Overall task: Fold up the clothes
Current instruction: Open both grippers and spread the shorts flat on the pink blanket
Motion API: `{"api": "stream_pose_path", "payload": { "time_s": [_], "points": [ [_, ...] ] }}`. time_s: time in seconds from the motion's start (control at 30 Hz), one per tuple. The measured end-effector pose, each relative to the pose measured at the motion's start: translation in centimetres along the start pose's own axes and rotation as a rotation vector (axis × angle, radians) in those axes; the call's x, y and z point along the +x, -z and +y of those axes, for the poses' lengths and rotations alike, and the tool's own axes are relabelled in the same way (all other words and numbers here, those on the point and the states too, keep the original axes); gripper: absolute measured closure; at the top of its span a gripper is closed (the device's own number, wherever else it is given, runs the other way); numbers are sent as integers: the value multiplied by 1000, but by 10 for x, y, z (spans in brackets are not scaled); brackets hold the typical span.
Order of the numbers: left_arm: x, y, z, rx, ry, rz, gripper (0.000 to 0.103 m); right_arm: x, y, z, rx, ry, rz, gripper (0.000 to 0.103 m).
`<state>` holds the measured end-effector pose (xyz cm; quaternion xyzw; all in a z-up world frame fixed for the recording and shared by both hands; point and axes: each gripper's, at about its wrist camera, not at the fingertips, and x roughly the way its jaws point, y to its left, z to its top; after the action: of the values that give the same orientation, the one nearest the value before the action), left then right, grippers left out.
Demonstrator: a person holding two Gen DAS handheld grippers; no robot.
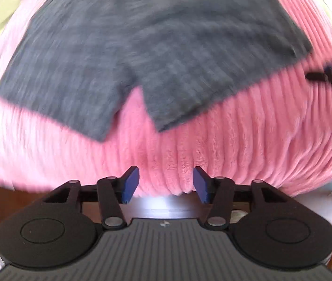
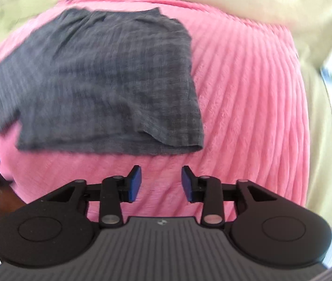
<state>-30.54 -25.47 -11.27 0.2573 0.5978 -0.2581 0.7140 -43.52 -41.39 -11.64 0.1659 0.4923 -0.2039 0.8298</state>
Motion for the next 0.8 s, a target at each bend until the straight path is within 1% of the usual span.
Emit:
{"api": "stream_pose_path", "payload": {
  "time_s": [0.03,0.07,0.1,0.17,0.23,0.3,0.33,0.4,0.47,0.5,0.6,0.67,0.8],
  "points": [
    [-7,-9,7,-54,-4,16,46,-6,-6,5,35,-13,11,49],
    [-14,-18,13,-98,-15,29,46,-12,-12,12,65,-26,16,47],
    [-23,-18,19,-138,-25,35,46,-18,-17,18,83,-42,17,46],
    [-44,-5,29,-204,-21,27,46,-28,-29,30,108,-73,11,45],
    [-60,-15,47,-290,-19,9,46,-35,-40,40,117,-87,-11,45],
    [-72,-18,52,-315,-42,-22,46,-50,-49,49,110,-102,-48,44],
    [-78,-19,55,-324,-54,-39,46,-53,-53,53,107,-103,-63,40],
    [-90,-19,57,-322,-65,-81,46,-60,-60,60,114,-100,-79,34],
    [-98,-17,59,-306,-61,-116,46,-66,-63,66,120,-106,-93,32],
    [-101,-16,61,-293,-58,-131,45,-69,-64,69,122,-110,-101,30],
    [-106,-9,67,-249,-43,-172,45,-73,-62,80,108,-82,-103,28],
    [-104,-4,74,-229,-28,-189,45,-73,-59,87,107,-48,-87,26],
    [-103,15,93,-229,-32,-203,45,-71,-55,101,111,11,-28,23]
  ]
}}
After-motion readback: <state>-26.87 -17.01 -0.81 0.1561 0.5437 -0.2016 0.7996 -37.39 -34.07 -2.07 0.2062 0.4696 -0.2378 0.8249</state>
